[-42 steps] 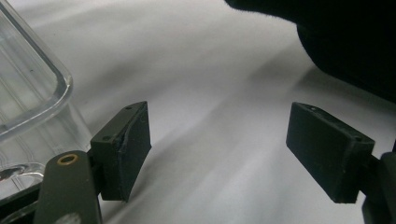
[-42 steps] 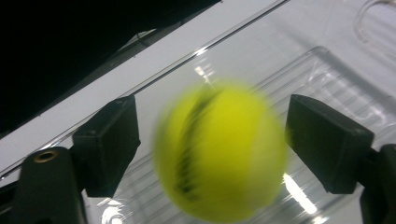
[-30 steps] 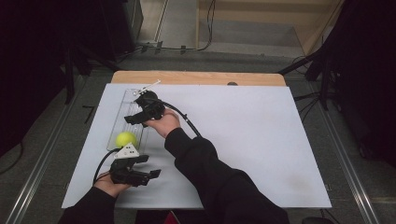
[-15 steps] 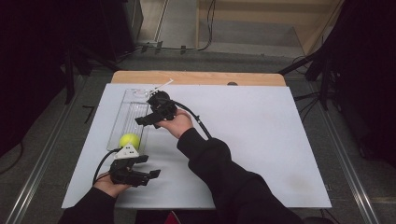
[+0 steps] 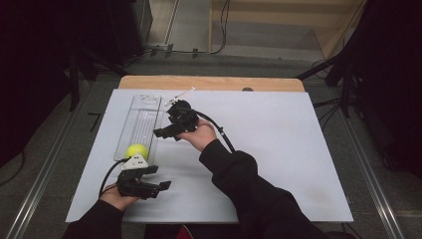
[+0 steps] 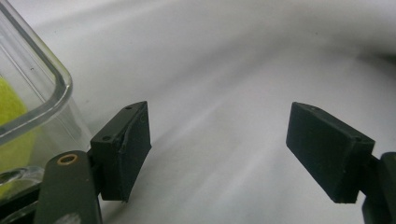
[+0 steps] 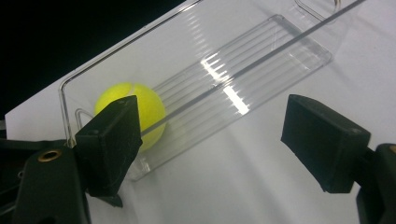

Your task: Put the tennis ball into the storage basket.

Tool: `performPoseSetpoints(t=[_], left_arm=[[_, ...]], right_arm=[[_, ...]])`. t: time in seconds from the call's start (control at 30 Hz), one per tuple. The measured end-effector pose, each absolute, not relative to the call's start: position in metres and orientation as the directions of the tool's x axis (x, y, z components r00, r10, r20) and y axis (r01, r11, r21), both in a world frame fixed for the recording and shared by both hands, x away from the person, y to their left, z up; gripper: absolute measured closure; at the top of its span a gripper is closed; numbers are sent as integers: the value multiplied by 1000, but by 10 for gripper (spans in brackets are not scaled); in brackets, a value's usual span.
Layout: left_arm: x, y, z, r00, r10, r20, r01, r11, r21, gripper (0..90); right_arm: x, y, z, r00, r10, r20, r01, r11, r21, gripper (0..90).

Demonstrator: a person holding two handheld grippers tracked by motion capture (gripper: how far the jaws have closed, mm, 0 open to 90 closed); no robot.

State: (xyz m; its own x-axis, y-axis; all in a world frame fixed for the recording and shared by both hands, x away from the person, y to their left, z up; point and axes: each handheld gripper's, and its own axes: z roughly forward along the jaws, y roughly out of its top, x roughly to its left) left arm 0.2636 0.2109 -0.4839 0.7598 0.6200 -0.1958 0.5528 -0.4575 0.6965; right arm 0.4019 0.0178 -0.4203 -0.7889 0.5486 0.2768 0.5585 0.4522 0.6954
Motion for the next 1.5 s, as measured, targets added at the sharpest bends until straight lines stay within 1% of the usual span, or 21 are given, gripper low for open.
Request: performPoseSetpoints(t=[0.53,0.87,1.23,1.33,1.5], left_arm=[[264,210,-485,757,623,-197,557,-458,693,228],[264,210,-485,757,623,-199,558,-456,694,228],[264,210,-485,754,626,-197,559,-454,694,227],[264,210,-485,754,627,-198,559,-454,694,228],[264,210,-486,753,627,-200,560,-450,696,228]], right_arm=[[386,-24,-423,-779,566,270,564,443,697,186],[376,-39,-424,-781,558,279,564,440,699,187],[363,-54,-426,-783,564,263,556,443,704,189],[359,-63,-429,-779,561,280,565,432,703,192],[354,-75,-433,-772,570,280,572,431,698,192]])
